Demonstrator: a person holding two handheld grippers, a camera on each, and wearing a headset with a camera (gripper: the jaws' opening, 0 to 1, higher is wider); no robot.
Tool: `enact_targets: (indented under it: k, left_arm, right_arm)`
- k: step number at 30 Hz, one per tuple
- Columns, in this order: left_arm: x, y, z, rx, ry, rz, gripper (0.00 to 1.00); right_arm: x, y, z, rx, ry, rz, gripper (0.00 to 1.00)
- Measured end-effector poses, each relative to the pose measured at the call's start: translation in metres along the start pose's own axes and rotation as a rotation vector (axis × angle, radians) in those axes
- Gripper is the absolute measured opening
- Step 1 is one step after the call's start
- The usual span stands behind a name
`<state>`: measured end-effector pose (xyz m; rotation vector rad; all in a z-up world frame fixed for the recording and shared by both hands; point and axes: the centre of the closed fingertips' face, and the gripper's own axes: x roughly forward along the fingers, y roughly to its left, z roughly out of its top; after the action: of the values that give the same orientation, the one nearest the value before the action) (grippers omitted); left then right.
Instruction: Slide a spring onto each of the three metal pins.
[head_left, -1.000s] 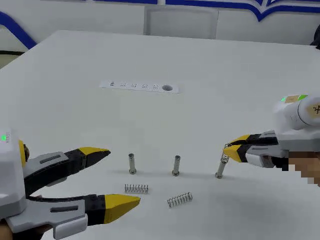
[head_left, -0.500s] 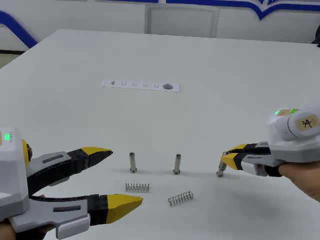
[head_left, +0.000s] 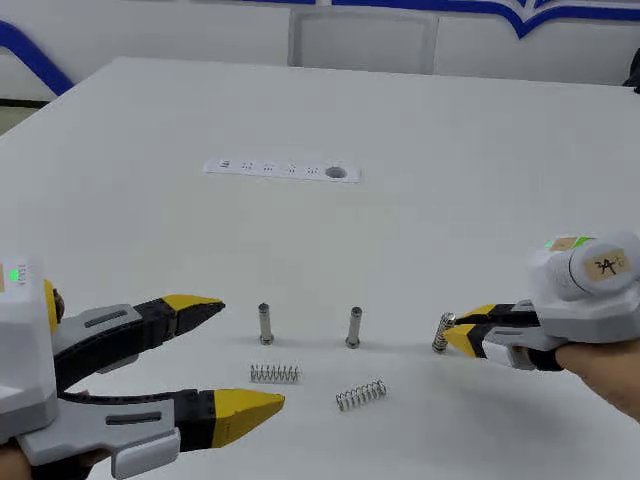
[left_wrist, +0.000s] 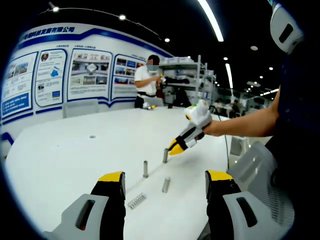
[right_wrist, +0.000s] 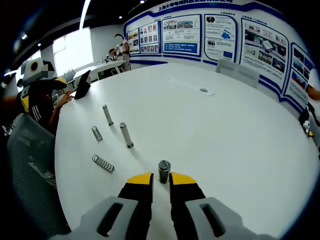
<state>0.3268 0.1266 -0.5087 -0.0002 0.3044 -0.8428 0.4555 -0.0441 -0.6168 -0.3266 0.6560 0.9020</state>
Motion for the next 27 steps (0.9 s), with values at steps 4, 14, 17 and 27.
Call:
enact_targets:
  k: [4,14,17,27]
  left_arm:
    - [0.001,-0.001,0.001,0.001,-0.001,-0.004,0.66]
    - [0.003,-0.003,0.000,0.005,0.002,-0.012,0.66]
    - [0.003,-0.004,0.001,0.008,0.002,-0.013,0.65]
    - [0.000,-0.004,0.001,0.008,0.006,-0.010,0.65]
  right_arm:
    - [-0.006,0.009,-0.002,-0.016,0.006,0.015,0.14]
    - [-0.003,0.054,0.003,-0.106,0.026,0.125,0.14]
    - [0.005,0.069,0.006,-0.152,0.040,0.173,0.14]
    - [0.024,0.089,0.005,-0.323,0.123,0.268,0.14]
